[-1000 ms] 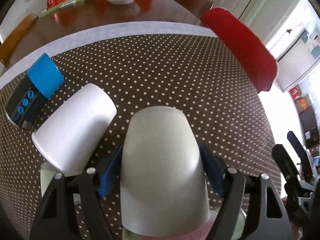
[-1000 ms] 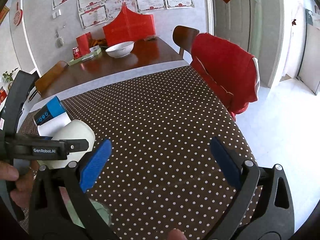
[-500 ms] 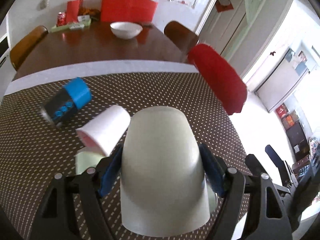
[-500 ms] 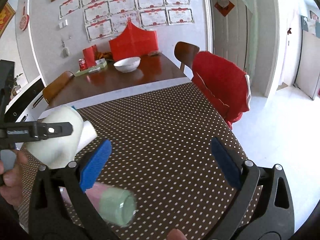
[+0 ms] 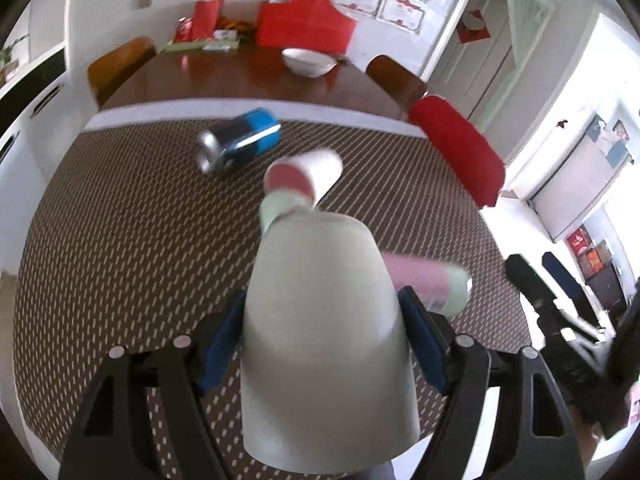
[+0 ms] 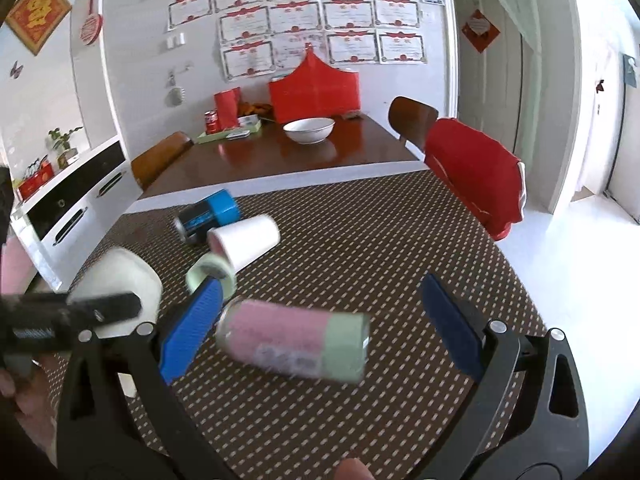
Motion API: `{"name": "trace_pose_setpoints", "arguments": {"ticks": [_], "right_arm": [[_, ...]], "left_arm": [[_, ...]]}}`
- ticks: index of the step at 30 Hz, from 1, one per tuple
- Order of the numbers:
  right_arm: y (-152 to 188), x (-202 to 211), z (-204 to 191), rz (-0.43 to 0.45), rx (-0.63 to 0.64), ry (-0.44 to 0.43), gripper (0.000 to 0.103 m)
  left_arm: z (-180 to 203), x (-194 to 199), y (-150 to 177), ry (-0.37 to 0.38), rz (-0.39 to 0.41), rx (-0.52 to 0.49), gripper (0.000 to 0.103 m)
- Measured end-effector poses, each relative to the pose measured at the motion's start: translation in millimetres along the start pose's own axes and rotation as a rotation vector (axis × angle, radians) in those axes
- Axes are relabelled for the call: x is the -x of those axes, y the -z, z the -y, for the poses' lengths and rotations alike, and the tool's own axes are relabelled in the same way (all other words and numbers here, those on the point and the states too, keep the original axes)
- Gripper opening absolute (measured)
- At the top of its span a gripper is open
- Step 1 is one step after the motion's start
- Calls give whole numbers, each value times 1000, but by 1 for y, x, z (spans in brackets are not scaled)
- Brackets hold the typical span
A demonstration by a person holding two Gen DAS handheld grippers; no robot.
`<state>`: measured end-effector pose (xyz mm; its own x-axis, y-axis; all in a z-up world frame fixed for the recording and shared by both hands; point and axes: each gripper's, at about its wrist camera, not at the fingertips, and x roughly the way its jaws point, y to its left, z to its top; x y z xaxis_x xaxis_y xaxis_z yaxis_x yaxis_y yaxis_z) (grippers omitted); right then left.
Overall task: Flip cup upside down
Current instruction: 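Lift the white cup with the left gripper and carry it toward the right tool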
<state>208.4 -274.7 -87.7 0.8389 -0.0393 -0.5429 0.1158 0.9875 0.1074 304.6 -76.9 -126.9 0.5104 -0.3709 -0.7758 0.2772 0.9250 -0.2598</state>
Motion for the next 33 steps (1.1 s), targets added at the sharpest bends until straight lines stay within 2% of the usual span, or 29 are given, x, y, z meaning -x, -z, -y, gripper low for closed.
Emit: {"name": "trace_pose_setpoints", "arguments": {"ticks": [9,15,18,26,33], "right_arm": [[33,12,-15,-43,14,18,97],[47,15,-23,-61,27,10,97],[49,15,-28,-60,32,3,97],[47,25,-38,-41,34,-12,97],[45,39,-46,-33,14,-68,97]], "left_arm": [[-34,-34,54,-35,-37,57,75],[-36,-44,63,-51,-14,30,75],[-31,-38,65,-109,16,-4,82],[-41,-21,64,-59,28,46,82],[-35,17,72,-85,114,4,82]]}}
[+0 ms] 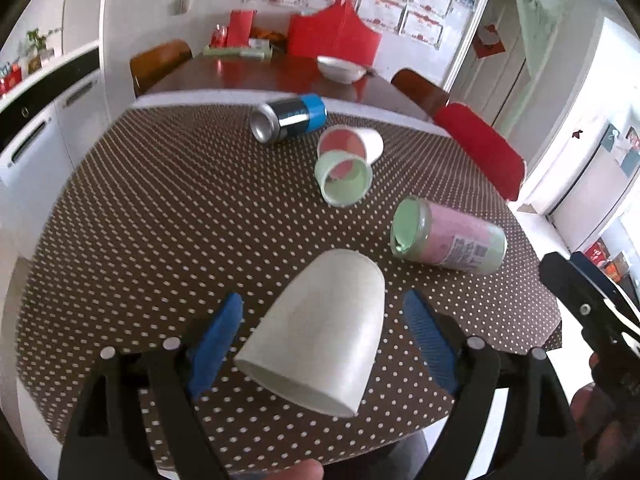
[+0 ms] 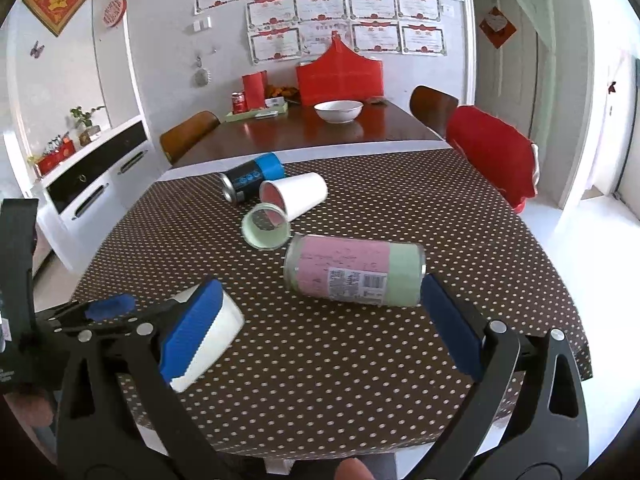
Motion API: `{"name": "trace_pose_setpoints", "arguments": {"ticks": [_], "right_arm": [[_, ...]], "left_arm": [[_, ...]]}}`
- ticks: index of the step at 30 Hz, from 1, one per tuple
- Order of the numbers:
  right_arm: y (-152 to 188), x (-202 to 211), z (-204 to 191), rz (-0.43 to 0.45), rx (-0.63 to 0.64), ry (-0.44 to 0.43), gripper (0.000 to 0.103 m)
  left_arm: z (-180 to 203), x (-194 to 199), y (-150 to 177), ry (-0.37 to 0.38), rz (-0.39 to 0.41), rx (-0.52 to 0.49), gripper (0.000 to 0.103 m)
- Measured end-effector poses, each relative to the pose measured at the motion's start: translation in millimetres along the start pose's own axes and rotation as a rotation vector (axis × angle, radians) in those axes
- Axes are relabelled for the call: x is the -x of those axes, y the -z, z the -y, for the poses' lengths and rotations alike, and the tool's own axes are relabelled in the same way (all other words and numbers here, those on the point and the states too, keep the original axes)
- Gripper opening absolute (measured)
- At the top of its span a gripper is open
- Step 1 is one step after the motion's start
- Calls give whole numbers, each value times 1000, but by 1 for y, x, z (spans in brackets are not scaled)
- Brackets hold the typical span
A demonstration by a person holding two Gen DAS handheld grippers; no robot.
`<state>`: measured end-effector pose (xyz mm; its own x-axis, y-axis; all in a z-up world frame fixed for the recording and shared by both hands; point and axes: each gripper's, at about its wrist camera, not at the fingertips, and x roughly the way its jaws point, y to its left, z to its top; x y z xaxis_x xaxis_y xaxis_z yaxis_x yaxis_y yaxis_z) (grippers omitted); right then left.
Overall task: Flip cup upside down
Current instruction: 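Lift the white cup with the left gripper and carry it toward the right tool, then lower the white cup onto the table and open the left gripper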
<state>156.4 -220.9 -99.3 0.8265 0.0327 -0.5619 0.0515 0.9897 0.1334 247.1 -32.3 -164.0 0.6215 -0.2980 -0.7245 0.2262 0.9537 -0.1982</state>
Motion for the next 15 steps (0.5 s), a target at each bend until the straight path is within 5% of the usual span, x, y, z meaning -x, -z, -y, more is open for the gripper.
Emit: {"name": "trace_pose_setpoints", "arguments": {"ticks": [15], "right_arm": [[6,49,-55,78,52,-54,97]], "left_arm": [[-9,119,16,-192,271,-71,82]]}}
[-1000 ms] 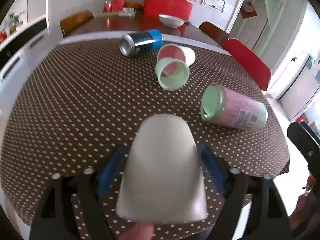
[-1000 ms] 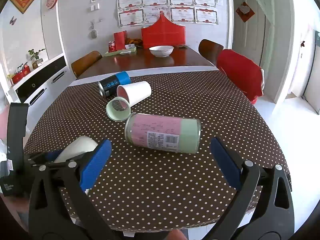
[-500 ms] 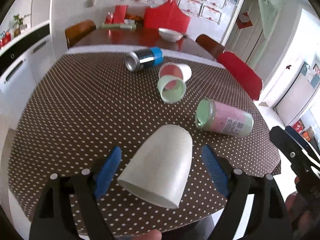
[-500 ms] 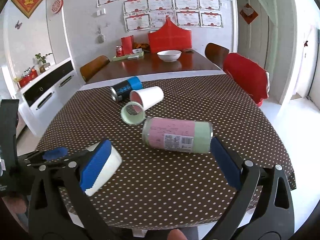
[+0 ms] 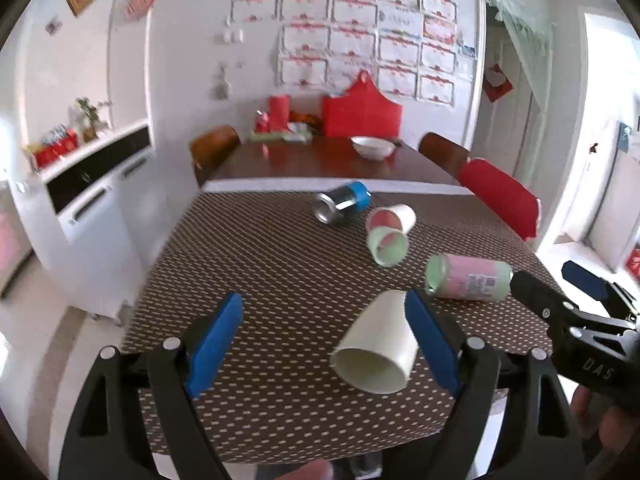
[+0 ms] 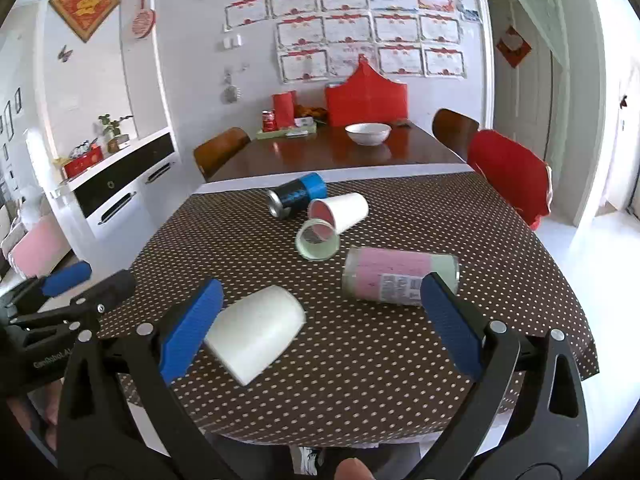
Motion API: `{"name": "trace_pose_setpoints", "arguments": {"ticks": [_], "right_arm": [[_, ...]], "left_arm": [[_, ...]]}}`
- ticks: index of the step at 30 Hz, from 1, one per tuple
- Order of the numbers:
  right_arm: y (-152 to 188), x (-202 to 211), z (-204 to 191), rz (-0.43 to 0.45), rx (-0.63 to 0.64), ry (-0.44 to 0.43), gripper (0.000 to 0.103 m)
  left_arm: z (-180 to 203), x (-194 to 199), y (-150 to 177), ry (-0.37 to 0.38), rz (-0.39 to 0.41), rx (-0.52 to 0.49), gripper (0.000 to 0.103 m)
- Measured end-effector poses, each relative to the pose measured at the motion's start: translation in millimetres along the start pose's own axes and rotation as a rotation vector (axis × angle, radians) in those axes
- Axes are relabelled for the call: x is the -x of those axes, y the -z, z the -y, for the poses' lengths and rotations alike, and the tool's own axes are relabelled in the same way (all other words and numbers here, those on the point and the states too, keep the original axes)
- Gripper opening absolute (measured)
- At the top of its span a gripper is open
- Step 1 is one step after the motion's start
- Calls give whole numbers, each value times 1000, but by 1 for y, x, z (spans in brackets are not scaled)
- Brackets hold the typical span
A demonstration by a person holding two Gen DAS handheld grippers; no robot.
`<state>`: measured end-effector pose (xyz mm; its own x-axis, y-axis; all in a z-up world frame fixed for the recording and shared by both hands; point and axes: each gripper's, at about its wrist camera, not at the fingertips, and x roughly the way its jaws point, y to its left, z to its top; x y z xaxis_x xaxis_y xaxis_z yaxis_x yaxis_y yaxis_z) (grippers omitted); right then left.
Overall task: Flip cup upside down
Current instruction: 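Lower the white cup onto the table and open the left gripper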
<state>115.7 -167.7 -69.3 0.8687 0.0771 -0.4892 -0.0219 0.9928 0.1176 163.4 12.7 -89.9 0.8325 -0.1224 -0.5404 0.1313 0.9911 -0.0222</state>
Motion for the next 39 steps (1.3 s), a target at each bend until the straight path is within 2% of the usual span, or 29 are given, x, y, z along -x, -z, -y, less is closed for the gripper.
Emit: {"name": "trace_pose_setpoints", "arguments": {"ticks": [8,11,18,23,31,39], "right_arm": [[2,21,-30,23,40,-46,97],[3,26,-36,30,47,-59,97],[1,30,-44,31,56,-68,97],[-2,23,-40,0,26,-82,97],[-1,-8,-50,-103,-1,-87,97],[7,-73,-42,-350,-179,-169,97]], "left_arm": [[-17,53,3,-61,115,29,90],[-23,66,4,-107,164,31,92],[-33,79,7,-147,216,48,96],[-45,80,10,-159,236,86,96],[-54,66,8,-179,235,69,96],[-70,37,16,-160,173,96,96]]}}
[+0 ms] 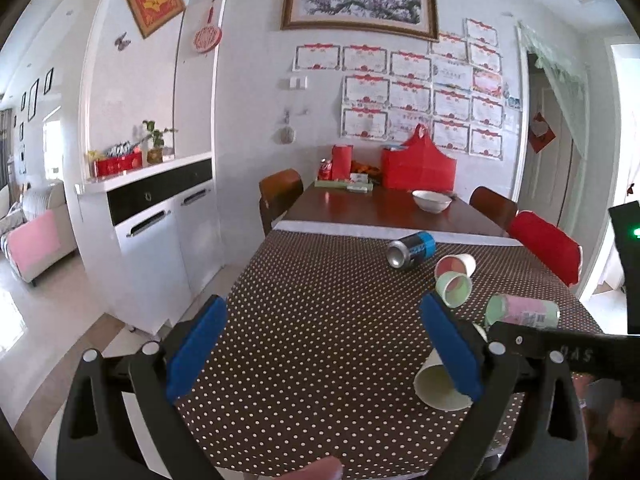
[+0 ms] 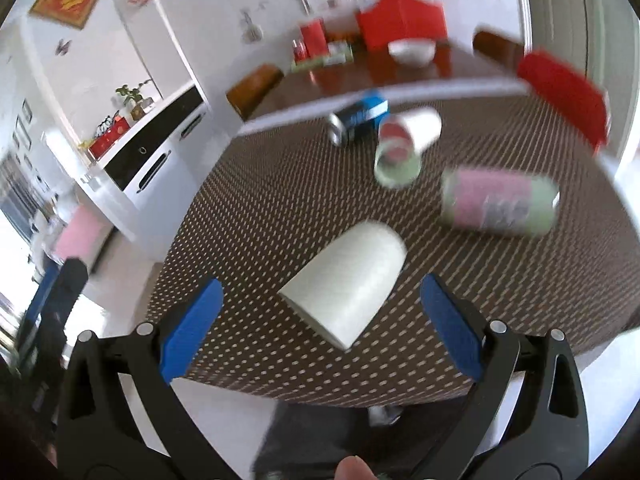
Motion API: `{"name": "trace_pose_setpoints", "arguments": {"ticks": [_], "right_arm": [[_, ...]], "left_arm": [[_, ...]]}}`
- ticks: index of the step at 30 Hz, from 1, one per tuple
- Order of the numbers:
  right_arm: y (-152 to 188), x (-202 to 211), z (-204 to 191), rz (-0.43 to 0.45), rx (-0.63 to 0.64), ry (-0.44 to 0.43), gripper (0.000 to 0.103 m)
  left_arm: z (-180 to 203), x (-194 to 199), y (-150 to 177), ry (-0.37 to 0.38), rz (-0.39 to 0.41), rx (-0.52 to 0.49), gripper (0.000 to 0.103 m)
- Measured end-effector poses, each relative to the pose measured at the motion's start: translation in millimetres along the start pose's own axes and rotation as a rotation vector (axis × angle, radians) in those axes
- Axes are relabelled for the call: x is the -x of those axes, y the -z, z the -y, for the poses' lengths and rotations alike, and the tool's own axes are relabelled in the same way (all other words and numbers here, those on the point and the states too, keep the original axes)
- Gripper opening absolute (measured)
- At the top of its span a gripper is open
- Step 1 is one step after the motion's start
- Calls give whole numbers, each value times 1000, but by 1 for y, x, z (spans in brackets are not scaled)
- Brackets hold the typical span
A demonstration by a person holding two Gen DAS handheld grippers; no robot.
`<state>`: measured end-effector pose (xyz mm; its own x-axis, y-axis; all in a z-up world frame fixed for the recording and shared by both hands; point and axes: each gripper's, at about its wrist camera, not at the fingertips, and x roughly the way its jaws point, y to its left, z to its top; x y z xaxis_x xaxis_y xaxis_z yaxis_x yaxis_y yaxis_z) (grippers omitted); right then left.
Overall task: Flip cup upside down
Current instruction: 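Lower the white cup onto the table and open the left gripper, then grasp the lying white cup with the right gripper and lift it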
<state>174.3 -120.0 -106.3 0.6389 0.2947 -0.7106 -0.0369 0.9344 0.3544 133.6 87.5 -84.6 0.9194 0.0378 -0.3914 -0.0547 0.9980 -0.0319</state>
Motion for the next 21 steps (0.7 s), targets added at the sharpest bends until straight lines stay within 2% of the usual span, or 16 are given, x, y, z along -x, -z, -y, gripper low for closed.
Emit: {"name": "trace_pose_setpoints", "arguments": {"ticks": [4,6,12,16,21], "right_arm": [[-8,-33,9,-117,-116,1,97],[-15,-47,10,-144,-142,54,97],[-23,-90,17,-271,-213,135,97],[-24,-109,13,-306,-183,197,97],[-31,-130,25,-378,-257,195,95]], "left_arm": [[-8,-14,4,1,-26,19,96],[-11,-18,5,10,-36,26,96],[-9,-22,13,36,-54,16,96],[-10,-23,18,46,-68,23,96],[-13,-24,21,42,-73,28,96]]}}
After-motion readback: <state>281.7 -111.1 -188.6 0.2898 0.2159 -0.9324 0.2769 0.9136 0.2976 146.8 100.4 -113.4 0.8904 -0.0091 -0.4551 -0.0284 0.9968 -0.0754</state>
